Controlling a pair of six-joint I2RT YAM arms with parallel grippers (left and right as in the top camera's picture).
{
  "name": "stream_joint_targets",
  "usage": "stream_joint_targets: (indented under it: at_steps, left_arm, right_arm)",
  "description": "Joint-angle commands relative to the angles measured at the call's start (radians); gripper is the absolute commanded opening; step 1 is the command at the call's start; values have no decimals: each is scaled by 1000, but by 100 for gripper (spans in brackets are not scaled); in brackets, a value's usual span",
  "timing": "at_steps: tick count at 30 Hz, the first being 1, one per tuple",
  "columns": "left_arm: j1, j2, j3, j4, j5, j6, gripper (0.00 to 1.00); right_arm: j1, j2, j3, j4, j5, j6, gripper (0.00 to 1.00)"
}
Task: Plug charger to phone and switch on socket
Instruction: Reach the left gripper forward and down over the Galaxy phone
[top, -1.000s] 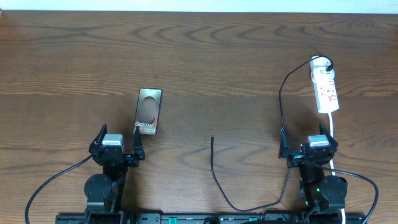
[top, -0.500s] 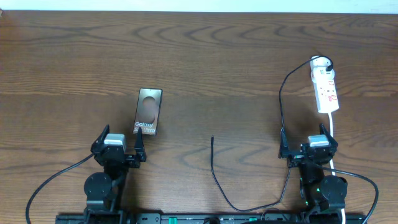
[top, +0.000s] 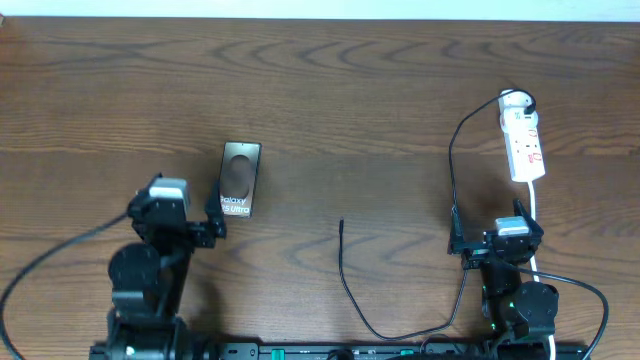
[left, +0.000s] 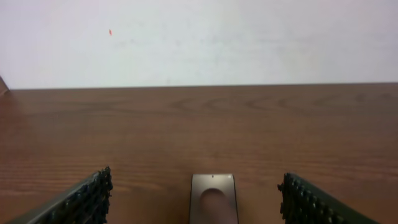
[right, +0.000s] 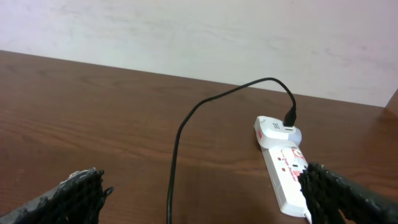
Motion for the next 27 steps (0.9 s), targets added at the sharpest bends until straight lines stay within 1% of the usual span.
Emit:
stream_joint_targets:
  at_steps: [1, 10, 21, 27]
  left_arm:
    - [5, 122, 113, -41, 17, 17, 85]
    - [5, 391, 377, -271, 17, 18, 85]
    - [5, 673, 730, -634, 17, 26, 85]
    - [4, 783, 842, -752, 70, 66, 85]
  right_arm:
    - [-4, -1, -1, -5, 7, -11, 99]
    - [-4, -1, -1, -5, 7, -11, 99]
    - [-4, -1, -1, -5, 7, -11, 99]
    - [-4, -1, -1, -5, 7, -11, 99]
